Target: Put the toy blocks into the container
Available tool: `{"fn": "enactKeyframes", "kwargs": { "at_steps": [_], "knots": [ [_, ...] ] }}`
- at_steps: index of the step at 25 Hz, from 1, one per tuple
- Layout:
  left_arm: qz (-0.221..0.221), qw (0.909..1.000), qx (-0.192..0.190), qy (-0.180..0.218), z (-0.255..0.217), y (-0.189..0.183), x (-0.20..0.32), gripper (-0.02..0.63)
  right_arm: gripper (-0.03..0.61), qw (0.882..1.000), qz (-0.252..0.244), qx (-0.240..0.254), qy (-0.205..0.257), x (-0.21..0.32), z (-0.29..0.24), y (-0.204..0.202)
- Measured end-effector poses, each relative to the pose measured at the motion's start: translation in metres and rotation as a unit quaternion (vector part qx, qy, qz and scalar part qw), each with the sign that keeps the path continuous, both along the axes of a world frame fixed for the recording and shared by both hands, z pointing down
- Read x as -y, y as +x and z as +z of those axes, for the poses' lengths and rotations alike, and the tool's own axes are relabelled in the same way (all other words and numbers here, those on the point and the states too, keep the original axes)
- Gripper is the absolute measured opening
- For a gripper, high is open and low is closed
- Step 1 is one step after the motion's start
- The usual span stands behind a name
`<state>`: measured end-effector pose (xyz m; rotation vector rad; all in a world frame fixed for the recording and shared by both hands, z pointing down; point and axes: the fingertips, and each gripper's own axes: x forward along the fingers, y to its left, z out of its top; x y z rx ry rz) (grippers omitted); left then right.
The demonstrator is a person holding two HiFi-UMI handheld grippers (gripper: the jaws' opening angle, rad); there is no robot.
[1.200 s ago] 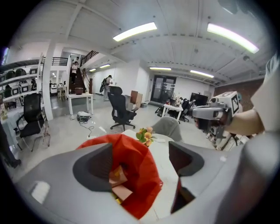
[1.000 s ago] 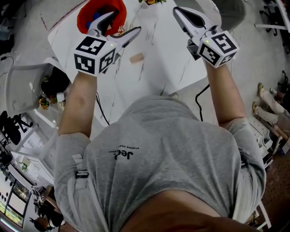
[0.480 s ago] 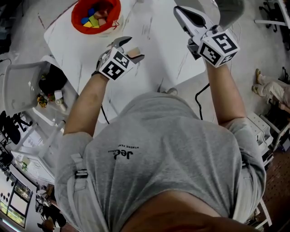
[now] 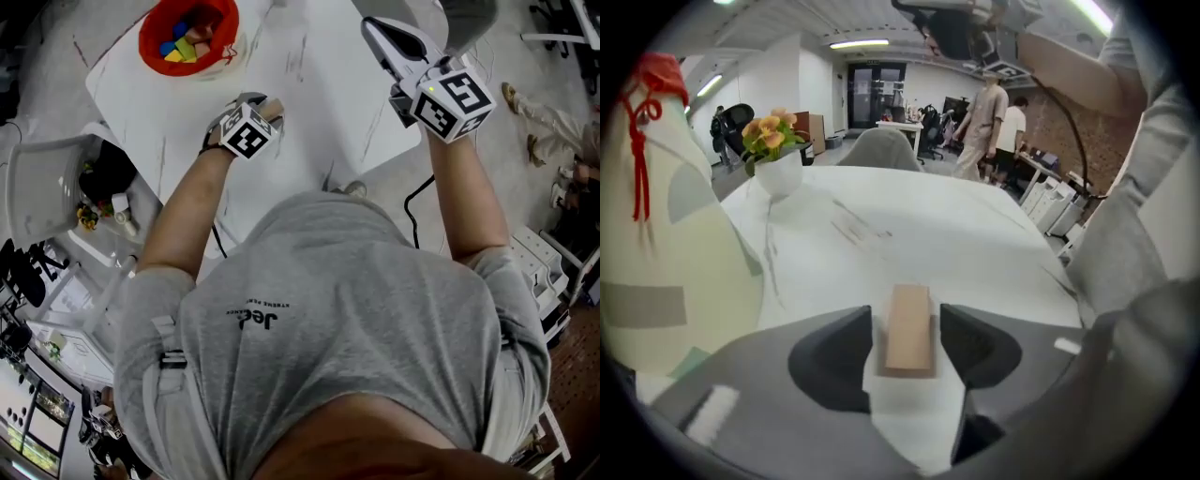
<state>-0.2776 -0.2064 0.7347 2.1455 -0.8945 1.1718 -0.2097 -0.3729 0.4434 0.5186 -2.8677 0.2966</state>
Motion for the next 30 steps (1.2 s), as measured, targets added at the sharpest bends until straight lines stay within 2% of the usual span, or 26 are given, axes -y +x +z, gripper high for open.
{"fn": "enactKeyframes", "kwargs": {
  "at_steps": [2, 3, 6, 8, 14, 19, 23, 26, 30],
  "knots": [
    [-0.005, 0.9998, 0.02, 0.006, 0.002, -0.005, 0.003, 0.249, 0.003, 1.0, 0.002, 0.0, 0.001, 0.001, -0.001, 0.003],
    [-0.005, 0.9996, 0.026, 0.004, 0.002, -0.006, 0.003, 0.196, 0.003, 1.0, 0.003, 0.0, 0.001, 0.001, -0.002, 0.004],
    [-0.001, 0.9997, 0.024, -0.009, -0.002, -0.006, 0.001, 0.192, 0.003, 1.0, 0.006, 0.001, 0.002, 0.001, -0.003, 0.006],
    [-0.006, 0.9999, 0.014, -0.004, -0.011, -0.005, 0.003, 0.192, 0.003, 1.0, 0.005, 0.001, 0.003, 0.001, -0.003, 0.006],
    [-0.05, 0.9969, -0.026, 0.055, -0.074, -0.016, 0.034, 0.19, 0.003, 1.0, 0.003, -0.003, 0.004, 0.003, -0.001, 0.005],
    [-0.087, 0.9874, -0.049, 0.123, -0.145, -0.041, 0.065, 0.191, 0.003, 1.0, 0.001, 0.0, 0.008, 0.005, -0.003, -0.001],
    [-0.116, 0.9757, -0.053, 0.178, -0.197, -0.075, 0.091, 0.19, 0.003, 1.0, -0.006, 0.005, 0.011, 0.006, -0.008, -0.011],
    [-0.139, 0.968, -0.037, 0.206, -0.221, -0.104, 0.105, 0.191, 0.003, 1.0, -0.011, 0.006, 0.011, 0.006, -0.008, -0.018],
    [-0.168, 0.9613, -0.007, 0.218, -0.231, -0.143, 0.12, 0.192, 0.003, 1.0, -0.015, 0.006, 0.011, 0.006, -0.006, -0.024]
  ]
}}
